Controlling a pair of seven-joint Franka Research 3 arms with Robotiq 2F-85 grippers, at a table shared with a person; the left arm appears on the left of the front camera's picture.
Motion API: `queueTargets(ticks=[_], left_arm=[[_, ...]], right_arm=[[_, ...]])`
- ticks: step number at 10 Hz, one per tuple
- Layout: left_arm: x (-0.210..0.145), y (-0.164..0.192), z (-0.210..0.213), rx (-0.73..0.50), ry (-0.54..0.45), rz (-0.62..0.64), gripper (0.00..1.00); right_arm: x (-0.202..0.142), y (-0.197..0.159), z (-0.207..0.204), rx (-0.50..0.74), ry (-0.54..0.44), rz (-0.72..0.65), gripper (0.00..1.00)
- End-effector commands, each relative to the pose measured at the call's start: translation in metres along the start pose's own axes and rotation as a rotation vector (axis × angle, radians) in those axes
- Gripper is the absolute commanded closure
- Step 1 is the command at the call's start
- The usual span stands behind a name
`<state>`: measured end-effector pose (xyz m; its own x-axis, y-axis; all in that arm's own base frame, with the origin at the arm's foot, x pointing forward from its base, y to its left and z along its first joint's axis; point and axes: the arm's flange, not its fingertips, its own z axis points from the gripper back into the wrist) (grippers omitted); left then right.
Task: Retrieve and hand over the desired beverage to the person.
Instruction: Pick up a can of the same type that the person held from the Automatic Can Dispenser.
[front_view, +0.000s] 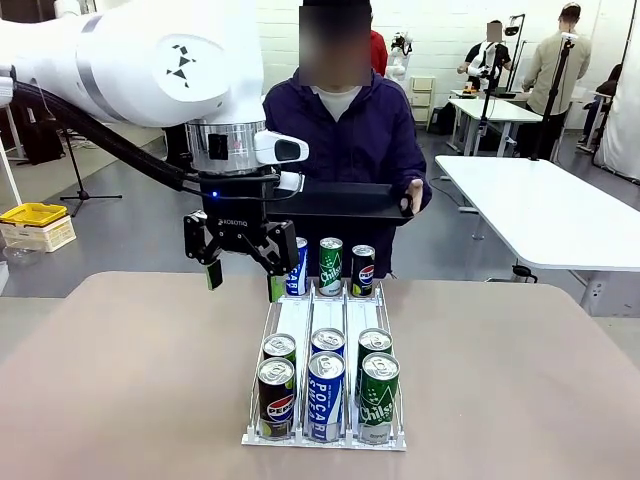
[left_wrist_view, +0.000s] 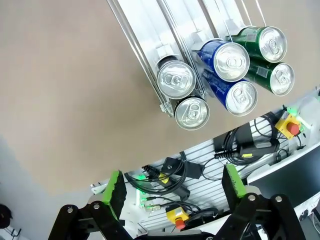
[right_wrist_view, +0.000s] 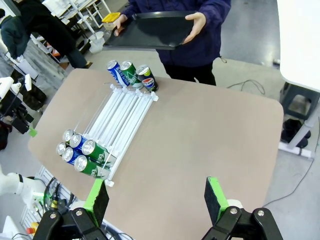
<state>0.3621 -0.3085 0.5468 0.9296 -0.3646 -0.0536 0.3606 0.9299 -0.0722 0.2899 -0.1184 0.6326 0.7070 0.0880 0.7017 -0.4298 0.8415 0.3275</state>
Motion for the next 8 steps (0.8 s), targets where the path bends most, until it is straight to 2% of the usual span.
queueTargets(ticks=[1, 2, 3, 6, 8], left_arm=[[-0.001, 0.002, 0.005, 0.008, 0.008, -0.024, 0.00], [0.000, 0.000, 0.000, 0.000, 0.000, 0.000, 0.00], [-0.003, -0.004, -0.028, 0.044, -0.055, 0.067, 0.00], [-0.038, -0.022, -0.085, 0.135, -0.175, 0.318, 0.00], [-0.050, -0.024, -0.099, 0.123, -0.216, 0.382, 0.00]], right_arm=[[0.001, -0.001, -0.001, 0.028, -0.009, 0.009, 0.00], [0.001, -0.001, -0.001, 0.028, -0.009, 0.009, 0.00], [0.001, -0.001, -0.001, 0.028, -0.009, 0.009, 0.00], [0.001, -0.001, -0.001, 0.028, -0.009, 0.009, 0.00], [0.001, -0.001, -0.001, 0.028, -0.009, 0.009, 0.00]])
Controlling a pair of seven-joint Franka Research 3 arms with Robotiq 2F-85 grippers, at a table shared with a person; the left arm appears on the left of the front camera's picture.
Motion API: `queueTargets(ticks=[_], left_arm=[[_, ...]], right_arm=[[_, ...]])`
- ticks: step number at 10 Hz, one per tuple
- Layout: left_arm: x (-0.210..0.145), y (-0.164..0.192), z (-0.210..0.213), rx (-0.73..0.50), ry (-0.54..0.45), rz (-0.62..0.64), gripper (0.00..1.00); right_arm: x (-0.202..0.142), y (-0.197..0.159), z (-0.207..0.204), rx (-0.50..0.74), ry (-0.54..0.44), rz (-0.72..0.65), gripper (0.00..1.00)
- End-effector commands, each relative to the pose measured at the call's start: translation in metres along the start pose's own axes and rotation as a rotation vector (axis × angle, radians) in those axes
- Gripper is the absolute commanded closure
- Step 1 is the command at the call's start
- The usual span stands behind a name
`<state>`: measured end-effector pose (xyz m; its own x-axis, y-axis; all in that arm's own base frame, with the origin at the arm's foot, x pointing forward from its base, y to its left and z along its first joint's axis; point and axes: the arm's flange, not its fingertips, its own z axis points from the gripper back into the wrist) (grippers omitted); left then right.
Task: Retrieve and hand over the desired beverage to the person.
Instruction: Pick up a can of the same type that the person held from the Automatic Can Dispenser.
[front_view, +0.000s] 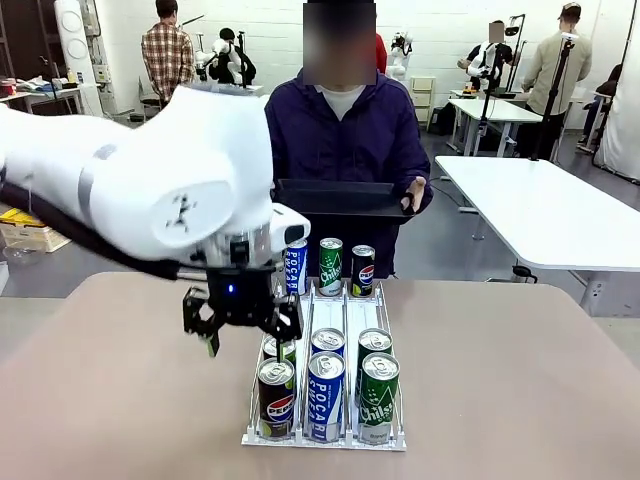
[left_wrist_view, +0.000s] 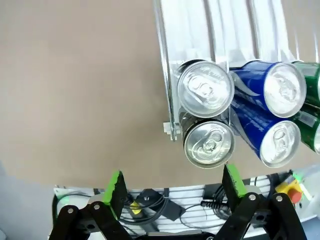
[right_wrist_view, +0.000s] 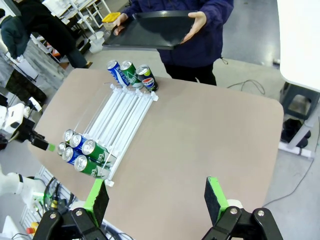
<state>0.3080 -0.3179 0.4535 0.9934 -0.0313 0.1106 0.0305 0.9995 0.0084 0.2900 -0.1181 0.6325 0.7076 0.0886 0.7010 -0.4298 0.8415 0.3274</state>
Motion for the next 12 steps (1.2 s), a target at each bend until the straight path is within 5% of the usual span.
queueTargets(ticks=[1, 12], left_arm=[[-0.014, 0.001, 0.000, 0.018, -0.076, 0.072, 0.00], [0.018, -0.007, -0.023, -0.076, -0.050, 0.036, 0.00]], right_arm=[[0.001, -0.002, -0.001, 0.028, -0.011, 0.009, 0.00], [0.001, -0.002, -0.001, 0.028, -0.011, 0.009, 0.00]])
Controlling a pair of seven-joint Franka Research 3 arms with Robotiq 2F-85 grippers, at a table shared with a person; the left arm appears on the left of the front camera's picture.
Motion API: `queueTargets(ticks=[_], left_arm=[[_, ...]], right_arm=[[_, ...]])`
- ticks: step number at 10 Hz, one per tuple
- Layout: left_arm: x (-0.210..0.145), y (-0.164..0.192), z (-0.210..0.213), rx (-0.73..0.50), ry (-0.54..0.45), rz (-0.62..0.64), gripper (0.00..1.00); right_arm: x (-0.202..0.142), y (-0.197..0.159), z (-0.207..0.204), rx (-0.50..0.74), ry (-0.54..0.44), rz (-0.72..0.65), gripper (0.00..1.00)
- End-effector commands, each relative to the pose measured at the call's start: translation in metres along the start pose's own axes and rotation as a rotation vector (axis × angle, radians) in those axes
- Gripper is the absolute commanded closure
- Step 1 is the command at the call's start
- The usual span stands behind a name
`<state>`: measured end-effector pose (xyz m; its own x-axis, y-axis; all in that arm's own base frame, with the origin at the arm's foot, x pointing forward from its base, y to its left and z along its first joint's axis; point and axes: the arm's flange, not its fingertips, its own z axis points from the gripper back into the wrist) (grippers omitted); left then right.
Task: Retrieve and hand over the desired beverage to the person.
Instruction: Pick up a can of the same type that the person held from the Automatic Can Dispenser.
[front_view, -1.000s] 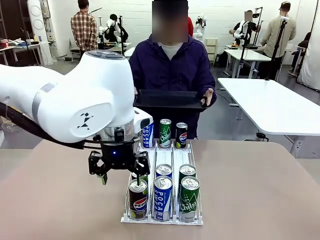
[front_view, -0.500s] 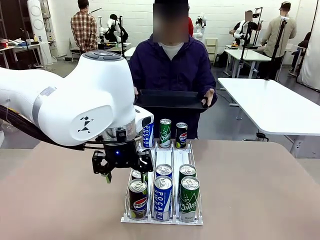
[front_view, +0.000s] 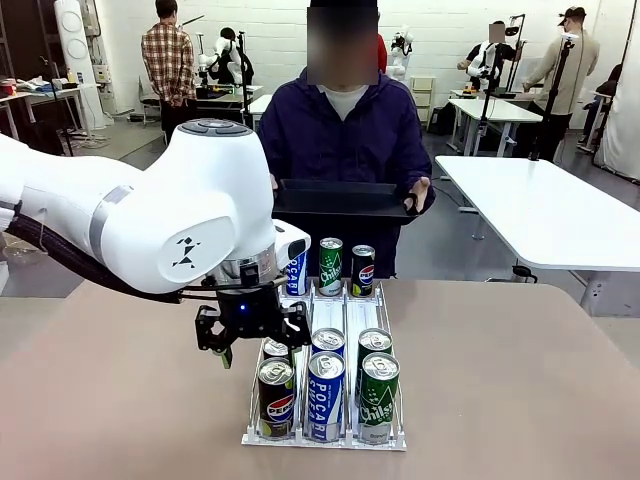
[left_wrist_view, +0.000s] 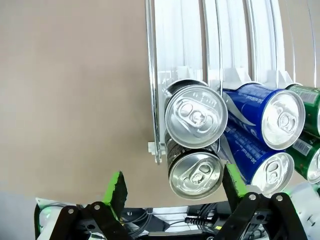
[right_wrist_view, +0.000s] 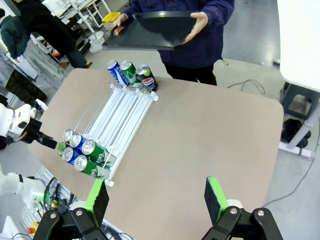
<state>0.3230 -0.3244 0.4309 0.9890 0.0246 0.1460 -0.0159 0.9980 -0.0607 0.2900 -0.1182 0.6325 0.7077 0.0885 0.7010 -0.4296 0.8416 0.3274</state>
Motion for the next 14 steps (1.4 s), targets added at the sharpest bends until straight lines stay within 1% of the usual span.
queueTargets(ticks=[1, 9, 11, 14], left_arm=[[0.008, -0.001, -0.001, -0.012, -0.005, -0.018, 0.00], [0.016, -0.006, -0.017, -0.061, 0.009, -0.058, 0.00], [0.016, -0.008, -0.017, -0.063, 0.028, -0.064, 0.00], [0.015, -0.008, -0.018, -0.060, 0.086, -0.087, 0.00]], right_arm=[[0.001, -0.001, -0.001, 0.028, -0.011, 0.009, 0.00], [0.001, -0.001, -0.001, 0.028, -0.011, 0.009, 0.00], [0.001, -0.001, -0.001, 0.028, -0.011, 0.009, 0.00], [0.001, -0.001, -0.001, 0.028, -0.011, 0.009, 0.00]])
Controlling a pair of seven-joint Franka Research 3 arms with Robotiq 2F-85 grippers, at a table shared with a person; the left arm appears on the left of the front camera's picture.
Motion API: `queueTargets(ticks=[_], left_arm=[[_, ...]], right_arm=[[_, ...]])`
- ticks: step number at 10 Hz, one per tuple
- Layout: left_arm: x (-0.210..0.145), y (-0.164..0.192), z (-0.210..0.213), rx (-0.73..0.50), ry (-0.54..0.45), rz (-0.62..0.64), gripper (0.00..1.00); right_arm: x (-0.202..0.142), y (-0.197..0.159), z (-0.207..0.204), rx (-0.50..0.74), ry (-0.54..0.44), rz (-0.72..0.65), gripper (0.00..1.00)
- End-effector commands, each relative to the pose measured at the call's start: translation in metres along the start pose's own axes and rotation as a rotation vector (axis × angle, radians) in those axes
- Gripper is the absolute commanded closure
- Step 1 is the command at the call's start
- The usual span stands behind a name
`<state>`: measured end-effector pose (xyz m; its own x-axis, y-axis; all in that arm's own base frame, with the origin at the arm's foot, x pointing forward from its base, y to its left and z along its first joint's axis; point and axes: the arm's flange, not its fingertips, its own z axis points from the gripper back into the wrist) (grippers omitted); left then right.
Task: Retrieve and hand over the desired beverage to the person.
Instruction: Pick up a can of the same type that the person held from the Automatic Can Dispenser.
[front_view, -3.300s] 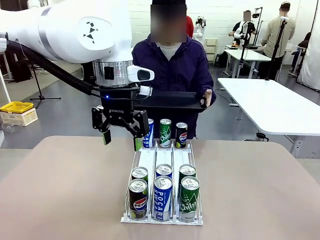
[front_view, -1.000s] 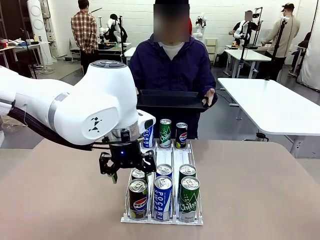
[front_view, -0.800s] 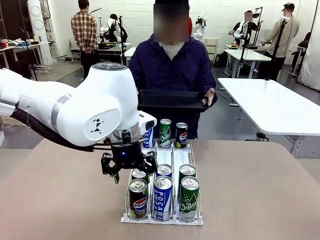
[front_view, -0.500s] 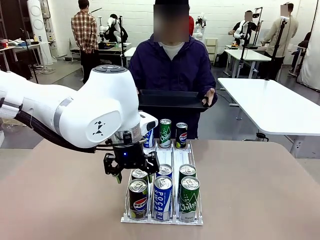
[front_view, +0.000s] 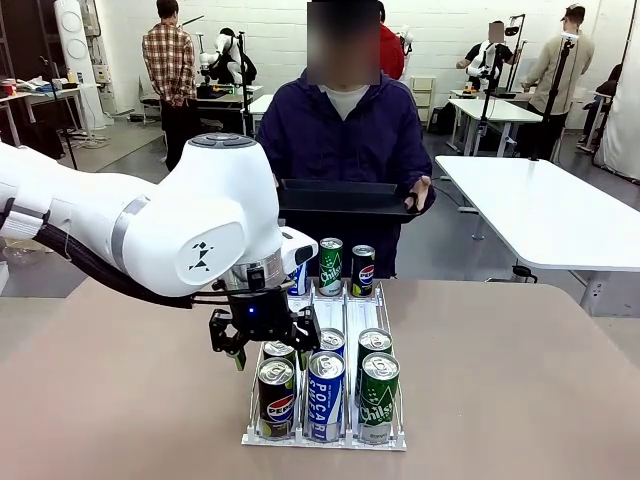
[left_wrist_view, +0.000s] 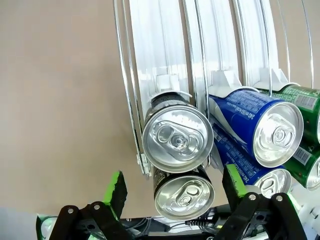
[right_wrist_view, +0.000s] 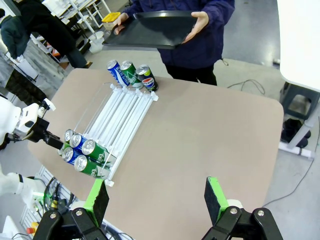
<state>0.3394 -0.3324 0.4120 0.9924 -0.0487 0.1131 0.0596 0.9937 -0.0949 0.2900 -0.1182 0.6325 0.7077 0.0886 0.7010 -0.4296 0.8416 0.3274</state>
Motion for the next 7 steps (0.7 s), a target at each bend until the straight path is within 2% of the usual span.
queueTargets(ticks=[1, 6, 7], left_arm=[[0.0008, -0.0004, 0.0024, -0.012, 0.055, -0.016, 0.00], [0.0015, -0.0006, -0.0020, 0.011, 0.069, -0.021, 0.00], [0.0016, -0.0011, -0.0028, 0.007, 0.065, -0.031, 0.39]], right_arm=[[0.0010, -0.0015, -0.0008, 0.028, -0.011, 0.009, 0.00], [0.0010, -0.0015, -0.0008, 0.028, -0.011, 0.009, 0.00], [0.0010, -0.0015, -0.0008, 0.028, -0.011, 0.009, 0.00]])
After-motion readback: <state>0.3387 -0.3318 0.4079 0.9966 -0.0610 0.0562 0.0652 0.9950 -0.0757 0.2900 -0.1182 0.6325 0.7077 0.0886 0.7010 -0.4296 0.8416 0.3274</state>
